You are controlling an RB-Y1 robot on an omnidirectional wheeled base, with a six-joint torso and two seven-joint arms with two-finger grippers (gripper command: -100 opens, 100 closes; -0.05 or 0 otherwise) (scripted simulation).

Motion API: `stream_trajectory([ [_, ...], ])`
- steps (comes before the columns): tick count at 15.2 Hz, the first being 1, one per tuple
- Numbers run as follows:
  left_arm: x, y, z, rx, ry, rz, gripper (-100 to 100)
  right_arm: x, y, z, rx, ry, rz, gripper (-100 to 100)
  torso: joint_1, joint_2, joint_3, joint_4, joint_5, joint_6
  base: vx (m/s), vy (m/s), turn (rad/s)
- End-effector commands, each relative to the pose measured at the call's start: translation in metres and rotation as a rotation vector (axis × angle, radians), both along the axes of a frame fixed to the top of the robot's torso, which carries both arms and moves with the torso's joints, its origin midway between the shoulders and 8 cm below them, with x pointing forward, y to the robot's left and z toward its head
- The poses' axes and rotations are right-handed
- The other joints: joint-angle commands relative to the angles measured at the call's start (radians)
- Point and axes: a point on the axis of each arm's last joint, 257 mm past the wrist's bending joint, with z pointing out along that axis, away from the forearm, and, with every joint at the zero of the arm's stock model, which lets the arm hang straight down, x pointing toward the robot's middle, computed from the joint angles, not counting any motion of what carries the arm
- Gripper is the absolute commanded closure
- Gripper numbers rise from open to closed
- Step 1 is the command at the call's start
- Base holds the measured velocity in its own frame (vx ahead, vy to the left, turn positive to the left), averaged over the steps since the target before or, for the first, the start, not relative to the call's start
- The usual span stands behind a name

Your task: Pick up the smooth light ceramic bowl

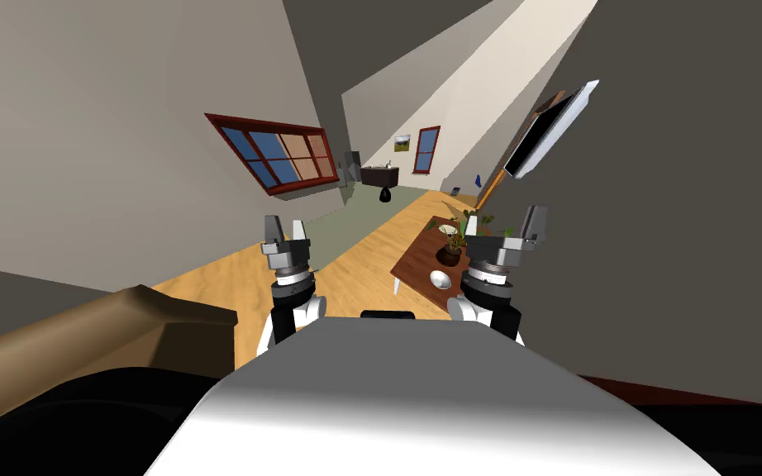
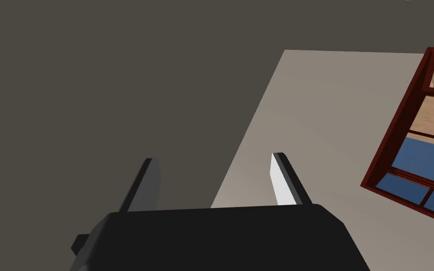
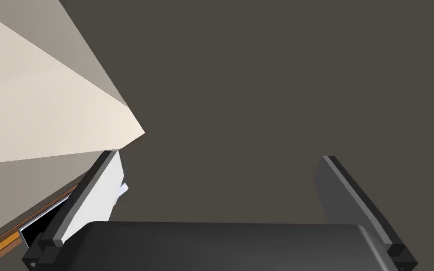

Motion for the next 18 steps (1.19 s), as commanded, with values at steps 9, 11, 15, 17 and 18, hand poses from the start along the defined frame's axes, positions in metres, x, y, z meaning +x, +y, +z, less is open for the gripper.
stream_trajectory([
  [9, 0.0, 0.0, 0.0, 0.0, 0.0, 0.0, 0, 0.046, 0.02, -0.086, -0.258, 0.263, -0.007, -100, -0.002, -0.002, -0.001, 0.0, 0.0, -0.001, 0.011, -0.008, 0.133],
  [11, 0.0, 0.0, 0.0, 0.0, 0.0, 0.0, 0, 0.054, 0.02, -0.108, -0.304, 0.32, -0.017, -100, -0.002, -0.001, -0.001, 0.0, 0.0, 0.0, 0.017, -0.013, 0.132],
  [15, 0.0, 0.0, 0.0, 0.0, 0.0, 0.0, 0, 0.067, 0.017, -0.153, -0.404, 0.436, -0.041, -100, -0.001, -0.001, -0.001, 0.0, 0.0, 0.0, 0.011, -0.008, 0.123],
  [17, 0.0, 0.0, 0.0, 0.0, 0.0, 0.0, 0, 0.068, 0.016, -0.157, -0.404, 0.446, -0.041, -100, -0.001, -0.001, -0.001, 0.0, 0.0, 0.0, 0.008, -0.007, 0.092],
  [18, 0.0, 0.0, 0.0, 0.0, 0.0, 0.0, 0, 0.073, 0.013, -0.184, -0.458, 0.511, -0.055, -100, -0.001, -0.001, -0.001, 0.0, 0.0, 0.0, 0.009, -0.006, 0.101],
])
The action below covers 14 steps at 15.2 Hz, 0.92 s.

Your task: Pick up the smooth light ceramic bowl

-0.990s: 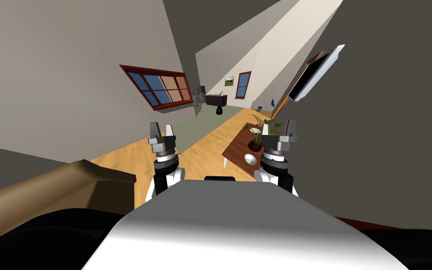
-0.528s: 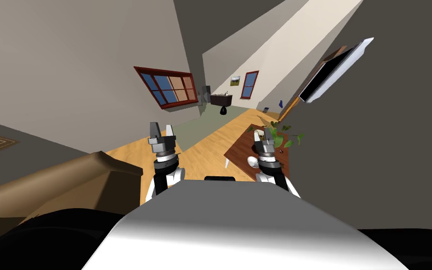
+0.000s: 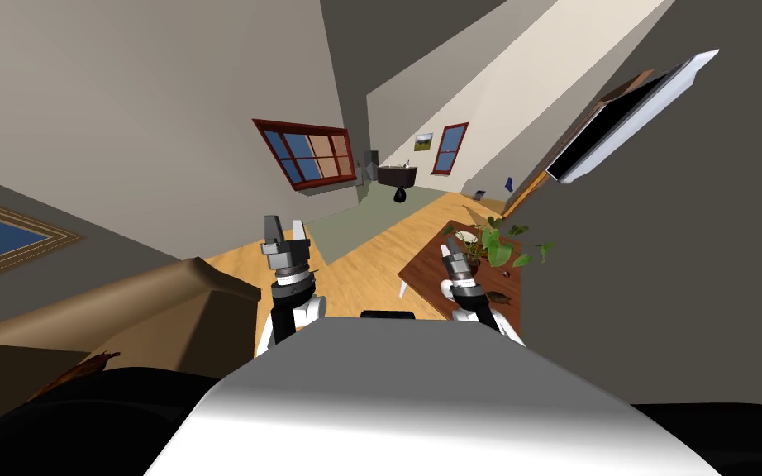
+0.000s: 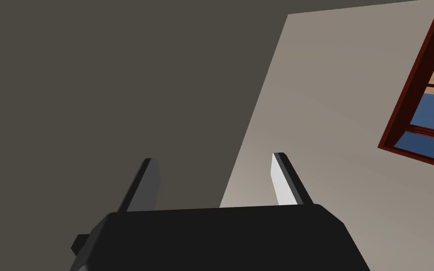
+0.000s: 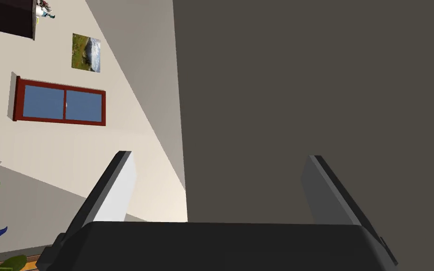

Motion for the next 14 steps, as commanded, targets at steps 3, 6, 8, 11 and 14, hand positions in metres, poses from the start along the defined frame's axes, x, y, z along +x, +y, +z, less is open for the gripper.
stream_trajectory([
  [3, 0.0, 0.0, 0.0, 0.0, 0.0, 0.0, 0, 0.008, -0.009, -0.047, -0.099, 0.115, -0.028, -100, 0.0, 0.0, 0.0, 0.0, 0.0, 0.0, 0.015, -0.009, 0.173],
  [6, 0.0, 0.0, 0.0, 0.0, 0.0, 0.0, 0, 0.01, -0.016, -0.08, -0.159, 0.19, -0.045, -100, 0.0, 0.0, 0.0, 0.0, 0.0, 0.0, 0.012, -0.008, 0.134],
  [8, 0.0, 0.0, 0.0, 0.0, 0.0, 0.0, 0, 0.01, -0.023, -0.107, -0.221, 0.251, -0.06, -100, 0.0, 0.0, 0.0, 0.0, 0.0, 0.0, 0.015, -0.011, 0.2],
  [11, 0.0, 0.0, 0.0, 0.0, 0.0, 0.0, 0, 0.007, -0.033, -0.142, -0.284, 0.331, -0.077, -100, 0.0, 0.0, 0.0, 0.0, 0.0, 0.0, 0.011, -0.009, 0.123],
  [14, 0.0, 0.0, 0.0, 0.0, 0.0, 0.0, 0, 0.002, -0.044, -0.174, -0.349, 0.406, -0.093, -100, 0.0, 0.0, 0.0, 0.0, 0.0, 0.0, 0.012, -0.006, 0.144],
])
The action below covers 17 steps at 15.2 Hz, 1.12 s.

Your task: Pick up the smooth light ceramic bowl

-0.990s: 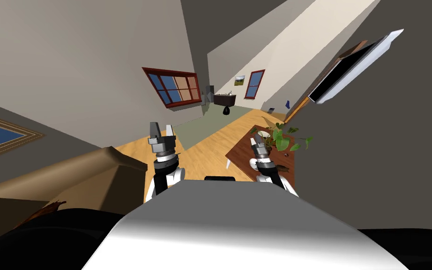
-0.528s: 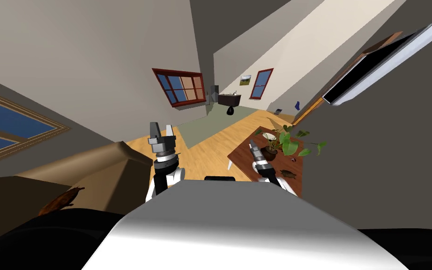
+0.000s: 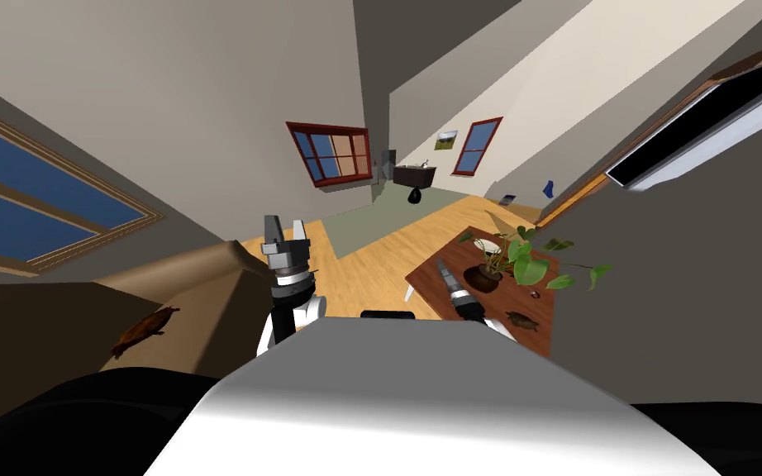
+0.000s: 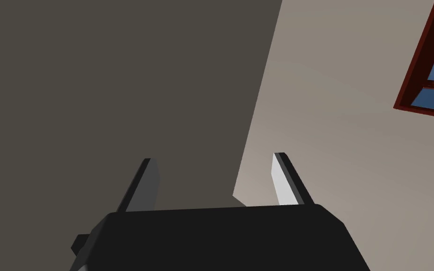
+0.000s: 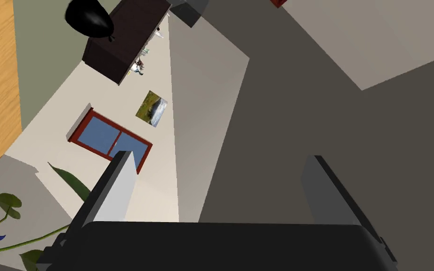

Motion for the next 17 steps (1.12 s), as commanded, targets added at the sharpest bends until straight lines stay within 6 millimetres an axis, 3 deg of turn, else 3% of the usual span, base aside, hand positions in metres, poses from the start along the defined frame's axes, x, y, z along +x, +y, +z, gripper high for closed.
stream_trajectory([
  [1, 0.0, 0.0, 0.0, 0.0, 0.0, 0.0, 0, -0.002, -0.007, -0.016, -0.025, 0.037, -0.009, -100, 0.0, 0.0, 0.0, 0.0, 0.0, 0.0, 0.011, -0.009, 0.047],
  [2, 0.0, 0.0, 0.0, 0.0, 0.0, 0.0, 0, -0.009, -0.017, -0.042, -0.09, 0.1, -0.02, -100, 0.0, 0.0, 0.0, 0.0, 0.0, 0.0, 0.012, -0.006, 0.14],
  [5, 0.0, 0.0, 0.0, 0.0, 0.0, 0.0, 0, -0.02, -0.032, -0.079, -0.156, 0.187, -0.036, -100, 0.0, 0.0, 0.0, 0.0, 0.0, 0.0, 0.015, -0.009, 0.216],
  [6, 0.0, 0.0, 0.0, 0.0, 0.0, 0.0, 0, -0.021, -0.033, -0.081, -0.156, 0.192, -0.038, -100, 0.0, 0.0, 0.0, 0.0, 0.0, 0.0, 0.013, -0.011, 0.065],
  [7, 0.0, 0.0, 0.0, 0.0, 0.0, 0.0, 0, -0.032, -0.046, -0.107, -0.222, 0.259, -0.047, -100, 0.0, 0.0, 0.0, 0.0, 0.0, 0.001, 0.014, -0.008, 0.165],
  [9, 0.0, 0.0, 0.0, 0.0, 0.0, 0.0, 0, -0.034, -0.047, -0.112, -0.222, 0.27, -0.05, -100, 0.0, 0.0, 0.0, 0.0, 0.0, 0.0, 0.014, -0.008, 0.135],
  [10, 0.0, 0.0, 0.0, 0.0, 0.0, 0.0, 0, -0.045, -0.06, -0.135, -0.287, 0.332, -0.057, -100, 0.0, 0.0, 0.0, 0.0, 0.0, 0.0, 0.013, -0.004, 0.163],
  [12, 0.0, 0.0, 0.0, 0.0, 0.0, 0.0, 0, -0.049, -0.063, -0.142, -0.288, 0.349, -0.06, -100, 0.0, 0.0, 0.0, 0.0, 0.0, 0.0, 0.012, -0.007, 0.124],
  [13, 0.0, 0.0, 0.0, 0.0, 0.0, 0.0, 0, -0.063, -0.076, -0.163, -0.353, 0.41, -0.066, -100, 0.0, 0.0, 0.0, 0.0, 0.0, 0.0, 0.013, -0.005, 0.164],
  [17, 0.0, 0.0, 0.0, 0.0, 0.0, 0.0, 0, -0.1, -0.107, -0.211, -0.48, 0.554, -0.076, -100, 0.0, 0.0, 0.0, 0.0, 0.0, 0.0, 0.018, -0.005, 0.232],
])
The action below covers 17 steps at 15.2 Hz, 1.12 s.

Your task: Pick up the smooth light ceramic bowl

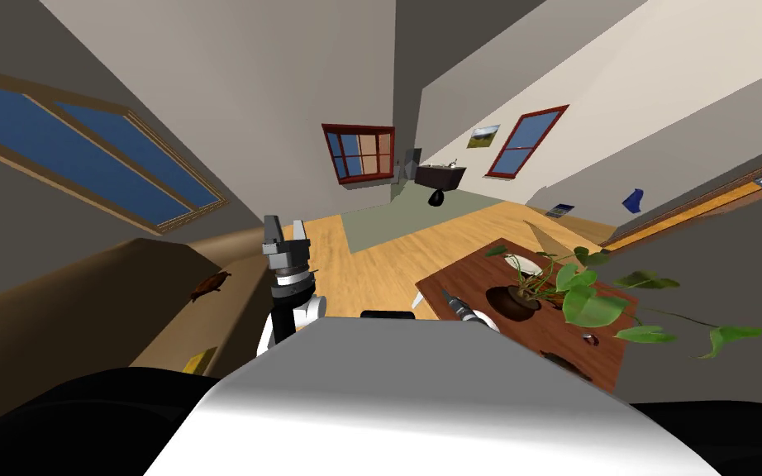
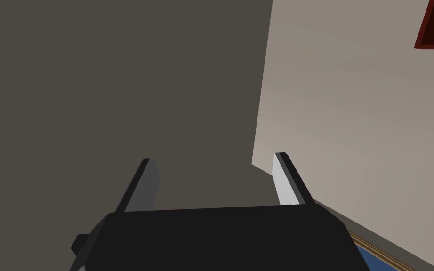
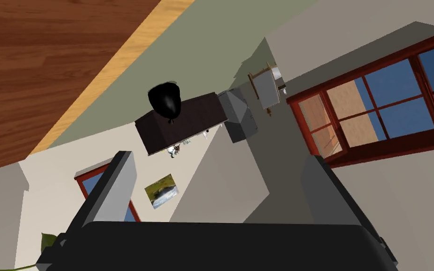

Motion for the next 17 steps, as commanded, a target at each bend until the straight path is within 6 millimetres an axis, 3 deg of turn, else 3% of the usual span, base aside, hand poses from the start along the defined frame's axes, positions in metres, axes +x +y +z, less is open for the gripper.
stream_trajectory([
  [1, 0.0, 0.0, 0.0, 0.0, 0.0, 0.0, 0, -0.018, -0.013, -0.023, -0.053, 0.067, -0.007, -100, 0.0, 0.0, 0.0, 0.0, 0.0, 0.0, 0.019, -0.01, 0.2],
  [8, 0.0, 0.0, 0.0, 0.0, 0.0, 0.0, 0, -0.073, -0.048, -0.072, -0.173, 0.241, -0.018, -100, 0.001, 0.0, 0.0, 0.0, 0.0, 0.0, 0.013, -0.004, 0.131],
  [9, 0.0, 0.0, 0.0, 0.0, 0.0, 0.0, 0, -0.091, -0.06, -0.084, -0.228, 0.3, -0.012, -100, 0.001, 0.0, 0.0, 0.0, 0.0, 0.001, 0.013, 0.002, 0.184],
  [12, 0.0, 0.0, 0.0, 0.0, 0.0, 0.0, 0, -0.099, -0.063, -0.09, -0.229, 0.318, -0.017, -100, 0.001, 0.0, 0.0, 0.0, 0.0, 0.001, 0.012, -0.003, 0.088],
  [13, 0.0, 0.0, 0.0, 0.0, 0.0, 0.0, 0, -0.121, -0.076, -0.103, -0.281, 0.382, -0.011, -100, 0.001, 0.001, 0.0, 0.0, 0.0, 0.001, 0.009, 0.002, 0.131],
  [14, 0.0, 0.0, 0.0, 0.0, 0.0, 0.0, 0, -0.126, -0.078, -0.106, -0.282, 0.394, -0.015, -100, 0.001, 0.001, 0.0, 0.0, 0.0, 0.0, 0.012, 0.001, 0.19],
  [15, 0.0, 0.0, 0.0, 0.0, 0.0, 0.0, 0, -0.148, -0.09, -0.117, -0.331, 0.457, -0.007, -100, 0.001, 0.0, 0.0, 0.0, 0.0, 0.0, 0.018, 0.005, 0.259],
  [17, 0.0, 0.0, 0.0, 0.0, 0.0, 0.0, 0, -0.153, -0.091, -0.119, -0.331, 0.467, -0.01, -100, 0.001, 0.0, 0.0, 0.0, 0.0, 0.0, 0.019, -0.004, 0.146],
])
